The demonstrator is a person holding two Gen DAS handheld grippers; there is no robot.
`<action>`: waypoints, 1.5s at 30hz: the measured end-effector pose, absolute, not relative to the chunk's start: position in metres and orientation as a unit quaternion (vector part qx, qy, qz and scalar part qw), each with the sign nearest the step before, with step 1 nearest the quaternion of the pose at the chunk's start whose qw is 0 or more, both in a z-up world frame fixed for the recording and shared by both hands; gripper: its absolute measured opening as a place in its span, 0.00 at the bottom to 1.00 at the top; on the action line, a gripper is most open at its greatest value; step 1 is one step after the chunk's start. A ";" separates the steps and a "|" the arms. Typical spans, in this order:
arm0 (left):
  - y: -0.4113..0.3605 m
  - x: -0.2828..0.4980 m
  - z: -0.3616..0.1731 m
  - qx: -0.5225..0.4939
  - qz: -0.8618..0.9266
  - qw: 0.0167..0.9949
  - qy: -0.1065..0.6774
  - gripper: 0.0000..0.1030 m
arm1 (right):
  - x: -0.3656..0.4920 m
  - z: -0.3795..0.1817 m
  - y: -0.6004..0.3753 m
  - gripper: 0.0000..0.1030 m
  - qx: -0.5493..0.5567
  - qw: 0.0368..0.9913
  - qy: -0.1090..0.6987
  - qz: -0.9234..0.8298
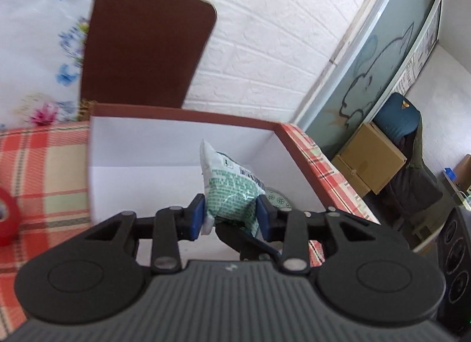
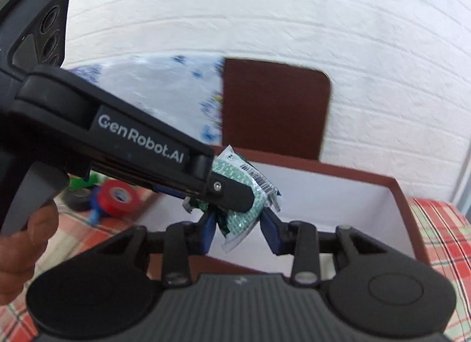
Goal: Organize objects
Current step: 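Carry the packet over the brown box and open the left gripper, then move the left gripper to the red tape roll and grasp it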
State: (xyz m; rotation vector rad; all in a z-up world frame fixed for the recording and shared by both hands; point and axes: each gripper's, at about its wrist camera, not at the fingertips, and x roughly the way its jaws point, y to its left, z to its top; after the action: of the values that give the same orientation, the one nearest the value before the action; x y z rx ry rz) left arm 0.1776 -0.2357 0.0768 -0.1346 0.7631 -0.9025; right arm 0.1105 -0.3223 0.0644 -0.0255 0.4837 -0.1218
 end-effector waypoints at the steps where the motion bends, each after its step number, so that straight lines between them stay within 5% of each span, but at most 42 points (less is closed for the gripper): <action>1: -0.246 0.182 0.072 -0.061 -0.423 0.826 0.368 0.39 | 0.115 0.061 -0.332 0.34 -0.005 0.966 0.249 -0.065; 4: -0.263 0.188 0.059 -0.052 -0.409 0.824 0.388 0.42 | 0.126 0.049 -0.355 0.37 0.007 0.958 0.276 -0.076; 6: -0.267 0.190 0.054 -0.035 -0.386 0.834 0.394 0.45 | 0.125 0.044 -0.364 0.48 0.014 0.958 0.275 -0.080; 12: -0.231 0.171 0.076 -0.045 -0.395 0.846 0.356 0.47 | 0.097 0.044 -0.360 0.49 0.042 0.964 0.244 -0.092; 22: -0.073 0.145 0.044 -0.044 -0.279 0.897 0.339 0.47 | 0.070 0.082 -0.316 0.51 0.072 0.984 0.155 -0.055; 29: 0.040 0.159 -0.004 -0.037 -0.122 0.928 0.349 0.47 | 0.153 0.092 -0.232 0.51 0.048 0.977 0.200 0.061; 39: 0.078 0.152 -0.032 -0.054 -0.102 0.955 0.274 0.56 | 0.291 0.013 -0.168 0.48 0.008 0.932 0.349 0.092; 43: 0.088 0.153 -0.034 -0.091 -0.116 0.951 0.272 0.57 | 0.295 0.014 -0.173 0.26 0.046 0.922 0.365 0.117; 45: 0.091 0.152 -0.035 -0.101 -0.119 0.950 0.272 0.57 | 0.280 0.018 -0.171 0.26 0.041 0.918 0.374 0.126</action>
State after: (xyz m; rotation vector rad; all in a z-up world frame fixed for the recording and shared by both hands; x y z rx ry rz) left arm 0.1525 0.0905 -0.0347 -0.2049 0.5528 -0.2425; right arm 0.2802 -0.1708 0.0178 0.0844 0.7701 0.2596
